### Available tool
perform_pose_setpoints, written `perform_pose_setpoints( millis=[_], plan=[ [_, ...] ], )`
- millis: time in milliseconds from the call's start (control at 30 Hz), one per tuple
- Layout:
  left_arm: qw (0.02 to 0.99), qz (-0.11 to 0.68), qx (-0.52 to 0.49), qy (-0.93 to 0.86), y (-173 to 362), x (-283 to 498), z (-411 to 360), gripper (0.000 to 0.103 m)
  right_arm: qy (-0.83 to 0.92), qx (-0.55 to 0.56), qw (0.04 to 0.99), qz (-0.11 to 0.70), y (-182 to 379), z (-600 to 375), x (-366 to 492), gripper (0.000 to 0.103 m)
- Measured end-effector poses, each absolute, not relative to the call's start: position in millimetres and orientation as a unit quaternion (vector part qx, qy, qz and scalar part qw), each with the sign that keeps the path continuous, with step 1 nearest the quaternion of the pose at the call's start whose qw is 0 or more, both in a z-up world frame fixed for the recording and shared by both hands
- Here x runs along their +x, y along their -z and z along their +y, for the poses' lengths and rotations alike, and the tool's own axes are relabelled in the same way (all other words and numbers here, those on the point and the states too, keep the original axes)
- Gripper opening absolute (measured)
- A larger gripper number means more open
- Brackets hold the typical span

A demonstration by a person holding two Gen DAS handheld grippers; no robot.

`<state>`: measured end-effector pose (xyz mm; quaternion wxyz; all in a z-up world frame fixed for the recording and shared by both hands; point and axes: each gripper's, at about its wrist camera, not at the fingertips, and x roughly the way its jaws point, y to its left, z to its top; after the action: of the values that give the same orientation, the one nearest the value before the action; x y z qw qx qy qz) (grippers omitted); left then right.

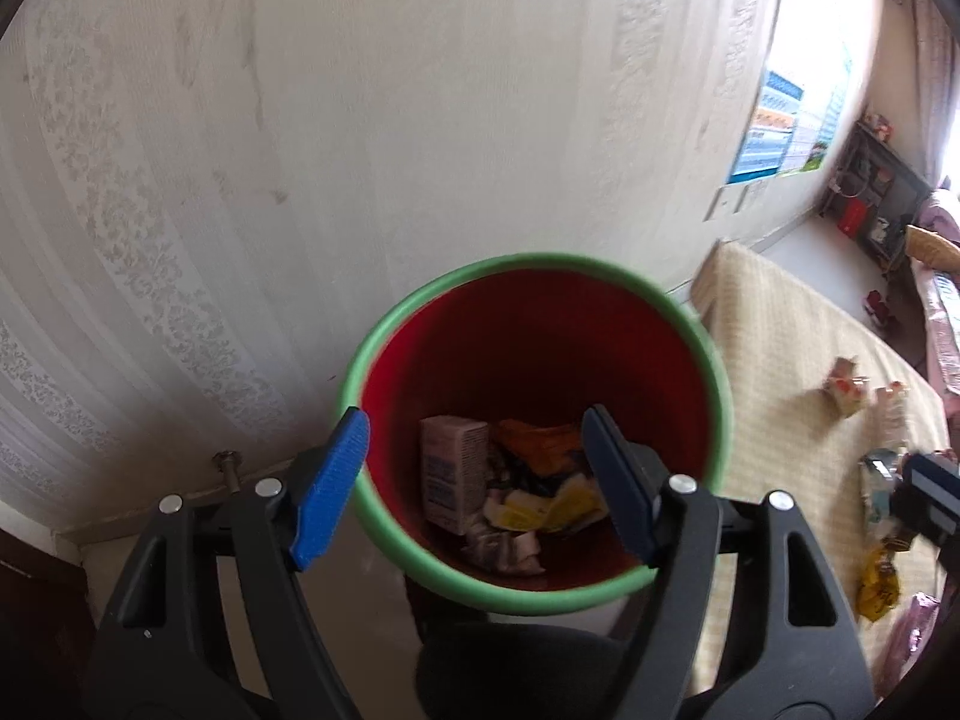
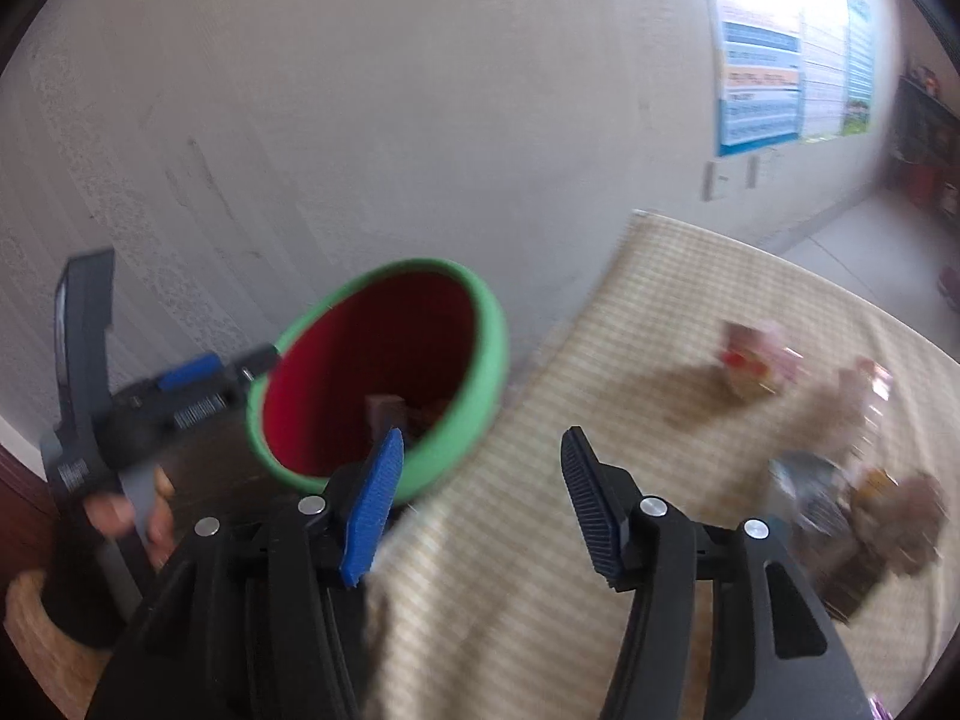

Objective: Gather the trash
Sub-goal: 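Grasp the pink snack bag with the right gripper while the left grasps the yellow chocolate wrapper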

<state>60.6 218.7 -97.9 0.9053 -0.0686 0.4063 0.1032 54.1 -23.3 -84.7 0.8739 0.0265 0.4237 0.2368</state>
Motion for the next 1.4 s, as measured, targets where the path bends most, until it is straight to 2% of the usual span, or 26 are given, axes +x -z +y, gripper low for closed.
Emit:
perform_pose_setpoints(
  millis=[200,367,433,567,600,633,700,733,967,1167,1267,1400],
  plan=[
    [0.906,0.414,-0.086,-0.035,94,55,168,0.072,-0.095,0.029,0.881,0.463,107,-140,1,0.055],
    [0.899,0.432,-0.060,0.026,99,52,115,0.072,0.019,0.087,0.855,0.510,135,-230,-51,0.056],
    [0.896,0.439,-0.051,0.048,101,50,93,0.072,0.034,0.110,0.844,0.524,147,-246,-64,0.064],
    [0.887,0.453,-0.034,0.084,105,43,56,0.072,0.012,0.155,0.810,0.565,175,-254,-66,0.064],
    [0.885,0.455,-0.028,0.093,105,40,47,0.072,0.003,0.162,0.804,0.572,180,-254,-64,0.060],
    [0.883,0.457,-0.022,0.102,105,36,38,0.072,-0.007,0.171,0.801,0.573,183,-254,-62,0.047],
    [0.880,0.461,-0.012,0.118,105,30,22,0.072,-0.016,0.179,0.801,0.570,184,-255,-57,0.039],
    [0.878,0.463,-0.008,0.124,106,28,15,0.072,-0.024,0.185,0.803,0.566,184,-255,-55,0.031],
    [0.853,0.487,0.027,0.183,124,25,-39,0.071,-0.065,0.171,0.849,0.497,160,-241,-34,0.027],
    [0.829,0.518,0.038,0.208,150,34,-78,0.070,-0.060,0.167,0.852,0.492,164,-246,-36,0.027],
    [0.816,0.538,0.048,0.205,169,37,-88,0.062,-0.058,0.178,0.853,0.488,165,-251,-37,0.027],
    [0.801,0.563,0.050,0.196,188,38,-91,0.039,-0.063,0.178,0.853,0.486,166,-250,-37,0.027]
  ],
)
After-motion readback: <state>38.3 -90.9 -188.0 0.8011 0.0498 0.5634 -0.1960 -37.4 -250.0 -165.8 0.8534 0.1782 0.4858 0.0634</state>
